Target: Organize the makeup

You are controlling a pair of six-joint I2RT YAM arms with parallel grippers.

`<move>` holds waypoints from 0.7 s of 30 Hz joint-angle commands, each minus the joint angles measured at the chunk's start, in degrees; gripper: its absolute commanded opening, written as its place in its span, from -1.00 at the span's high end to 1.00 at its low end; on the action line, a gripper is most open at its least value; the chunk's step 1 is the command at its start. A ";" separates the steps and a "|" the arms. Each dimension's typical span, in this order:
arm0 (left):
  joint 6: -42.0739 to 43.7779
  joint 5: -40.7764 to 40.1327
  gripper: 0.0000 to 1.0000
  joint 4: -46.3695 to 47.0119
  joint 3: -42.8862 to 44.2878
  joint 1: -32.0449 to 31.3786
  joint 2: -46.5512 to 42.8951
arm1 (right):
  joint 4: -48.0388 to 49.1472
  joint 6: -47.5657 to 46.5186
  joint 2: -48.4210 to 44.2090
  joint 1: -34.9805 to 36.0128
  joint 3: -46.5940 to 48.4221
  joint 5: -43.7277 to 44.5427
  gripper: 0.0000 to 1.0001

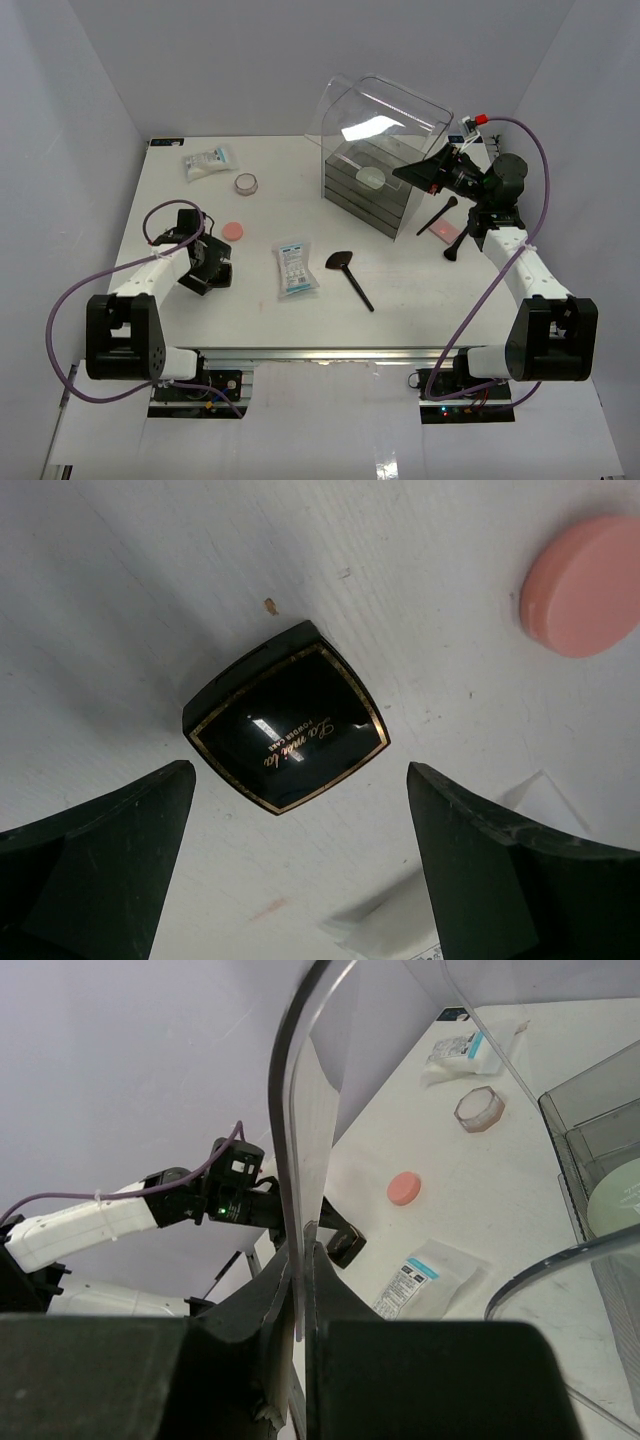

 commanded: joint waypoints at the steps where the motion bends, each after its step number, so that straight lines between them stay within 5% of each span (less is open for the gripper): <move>1: -2.09 3.02 -0.96 -0.83 3.01 1.32 3.74 | 4.76 0.05 -1.34 0.19 -0.23 -2.93 0.84; 21: -0.65 1.73 -0.96 -6.72 11.37 1.41 15.35 | 5.97 0.56 0.11 0.13 -0.06 -3.01 0.85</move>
